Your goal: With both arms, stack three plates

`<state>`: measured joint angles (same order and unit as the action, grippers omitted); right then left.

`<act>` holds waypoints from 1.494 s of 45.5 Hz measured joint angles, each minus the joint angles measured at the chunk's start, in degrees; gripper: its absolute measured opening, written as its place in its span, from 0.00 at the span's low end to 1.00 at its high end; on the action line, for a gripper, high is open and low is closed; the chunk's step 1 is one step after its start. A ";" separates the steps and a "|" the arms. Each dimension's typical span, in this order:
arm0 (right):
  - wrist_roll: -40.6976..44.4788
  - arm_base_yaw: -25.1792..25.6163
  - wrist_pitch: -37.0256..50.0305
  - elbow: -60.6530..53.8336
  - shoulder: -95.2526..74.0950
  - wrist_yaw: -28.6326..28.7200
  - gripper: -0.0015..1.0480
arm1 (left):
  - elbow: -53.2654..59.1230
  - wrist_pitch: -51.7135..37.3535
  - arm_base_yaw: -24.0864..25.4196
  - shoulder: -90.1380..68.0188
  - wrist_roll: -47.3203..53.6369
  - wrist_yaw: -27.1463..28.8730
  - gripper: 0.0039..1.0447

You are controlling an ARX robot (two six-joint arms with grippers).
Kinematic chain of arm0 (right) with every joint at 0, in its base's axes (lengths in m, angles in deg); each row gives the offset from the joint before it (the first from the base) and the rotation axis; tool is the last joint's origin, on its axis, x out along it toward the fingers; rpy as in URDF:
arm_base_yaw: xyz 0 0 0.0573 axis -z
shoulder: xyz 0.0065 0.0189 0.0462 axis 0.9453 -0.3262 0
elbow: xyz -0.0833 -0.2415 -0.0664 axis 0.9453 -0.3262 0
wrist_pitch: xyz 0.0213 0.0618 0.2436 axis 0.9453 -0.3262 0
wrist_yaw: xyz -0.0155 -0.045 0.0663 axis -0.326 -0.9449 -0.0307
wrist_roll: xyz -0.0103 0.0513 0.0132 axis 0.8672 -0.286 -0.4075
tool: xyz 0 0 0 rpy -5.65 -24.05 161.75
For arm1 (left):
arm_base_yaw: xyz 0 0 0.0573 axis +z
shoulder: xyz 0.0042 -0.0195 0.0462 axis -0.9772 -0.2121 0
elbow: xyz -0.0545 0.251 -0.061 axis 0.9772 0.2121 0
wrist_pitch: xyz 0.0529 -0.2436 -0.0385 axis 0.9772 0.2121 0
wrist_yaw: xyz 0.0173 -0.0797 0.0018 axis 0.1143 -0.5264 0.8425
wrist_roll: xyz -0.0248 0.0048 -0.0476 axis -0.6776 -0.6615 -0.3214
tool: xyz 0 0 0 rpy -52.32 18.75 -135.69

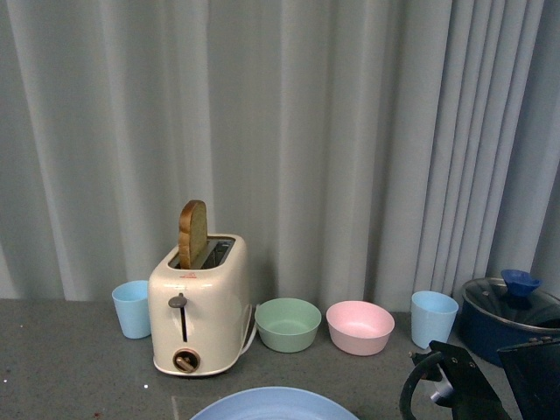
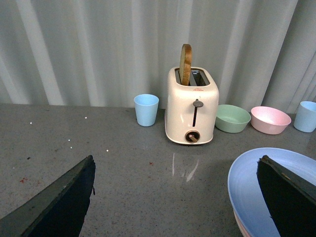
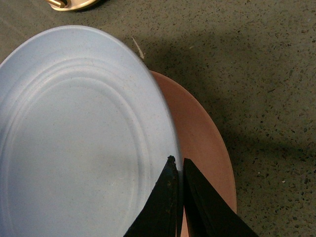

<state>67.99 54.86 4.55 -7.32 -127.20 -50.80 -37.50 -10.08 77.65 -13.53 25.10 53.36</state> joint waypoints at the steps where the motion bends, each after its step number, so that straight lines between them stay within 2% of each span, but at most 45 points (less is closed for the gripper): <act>1: 0.00 0.00 0.00 0.00 -0.02 0.00 0.03 | 0.00 0.00 0.00 0.00 -0.02 0.02 0.94; 18: 0.07 1.14 -1.73 -0.17 -0.37 0.35 0.03 | 0.00 0.00 0.00 0.00 0.00 0.00 0.94; 20: 0.11 1.22 -1.99 -0.20 -0.37 0.52 0.05 | 0.00 0.00 0.00 0.00 0.00 0.00 0.94; 36: 0.09 3.41 -4.68 -1.95 3.89 1.14 0.53 | 0.00 0.00 0.00 0.00 0.00 0.00 0.94; 49: -0.24 7.08 -6.93 -5.92 17.49 1.29 0.94 | 0.00 0.00 0.00 0.00 0.00 0.02 0.94; 68: 5.18 19.58 -12.72 -10.82 44.98 -8.13 0.93 | 0.00 0.00 0.00 0.00 0.00 0.00 0.94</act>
<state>73.17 74.45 -8.18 -18.14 -82.21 -58.93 -37.50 -10.08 77.65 -13.53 25.10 53.36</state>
